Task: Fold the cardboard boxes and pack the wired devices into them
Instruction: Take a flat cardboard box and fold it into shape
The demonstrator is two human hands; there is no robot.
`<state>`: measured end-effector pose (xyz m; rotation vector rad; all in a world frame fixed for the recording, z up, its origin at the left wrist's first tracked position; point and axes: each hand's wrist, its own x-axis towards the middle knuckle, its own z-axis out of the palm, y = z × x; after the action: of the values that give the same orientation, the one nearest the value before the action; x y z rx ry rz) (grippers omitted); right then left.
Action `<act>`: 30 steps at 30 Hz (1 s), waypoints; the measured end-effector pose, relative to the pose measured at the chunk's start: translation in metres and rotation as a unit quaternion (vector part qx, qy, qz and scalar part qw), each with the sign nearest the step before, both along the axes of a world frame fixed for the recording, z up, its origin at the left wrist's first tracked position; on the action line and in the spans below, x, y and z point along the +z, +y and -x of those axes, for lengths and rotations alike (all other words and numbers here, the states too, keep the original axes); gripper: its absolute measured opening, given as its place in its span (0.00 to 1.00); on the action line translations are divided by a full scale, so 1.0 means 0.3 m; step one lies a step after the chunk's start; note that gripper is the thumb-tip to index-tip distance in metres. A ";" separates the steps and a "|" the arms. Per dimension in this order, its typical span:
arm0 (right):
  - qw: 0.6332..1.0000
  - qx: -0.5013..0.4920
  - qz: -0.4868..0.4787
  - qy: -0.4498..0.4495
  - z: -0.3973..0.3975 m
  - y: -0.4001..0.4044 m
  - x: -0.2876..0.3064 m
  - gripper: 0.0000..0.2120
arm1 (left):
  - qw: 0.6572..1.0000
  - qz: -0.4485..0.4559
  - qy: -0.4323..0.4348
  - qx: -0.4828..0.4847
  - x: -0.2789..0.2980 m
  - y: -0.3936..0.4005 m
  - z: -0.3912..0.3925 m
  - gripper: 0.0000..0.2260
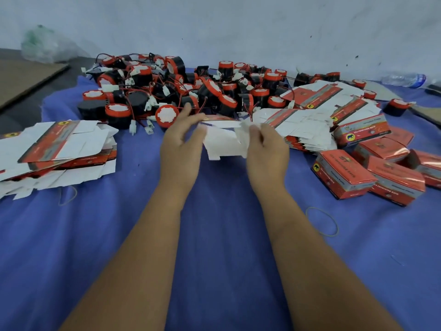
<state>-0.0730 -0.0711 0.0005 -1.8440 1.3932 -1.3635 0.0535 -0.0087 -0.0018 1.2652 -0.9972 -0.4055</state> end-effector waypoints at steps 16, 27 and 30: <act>0.906 0.282 -0.116 -0.294 -0.005 0.023 0.070 0.23 | 0.994 0.056 0.043 -0.084 0.018 0.012 0.017 0.15; 0.896 0.278 -0.207 -0.278 -0.044 0.027 0.013 0.13 | 0.975 0.039 0.182 -0.123 0.004 -0.023 0.043 0.14; 0.905 0.273 -0.201 -0.255 -0.048 0.037 0.012 0.15 | 0.967 0.043 0.225 -0.113 0.018 -0.016 0.035 0.18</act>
<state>-0.0585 -0.0601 0.0042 -1.3236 0.7335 -1.0526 0.0429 -0.0134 0.0036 0.9258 -0.7580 -0.7806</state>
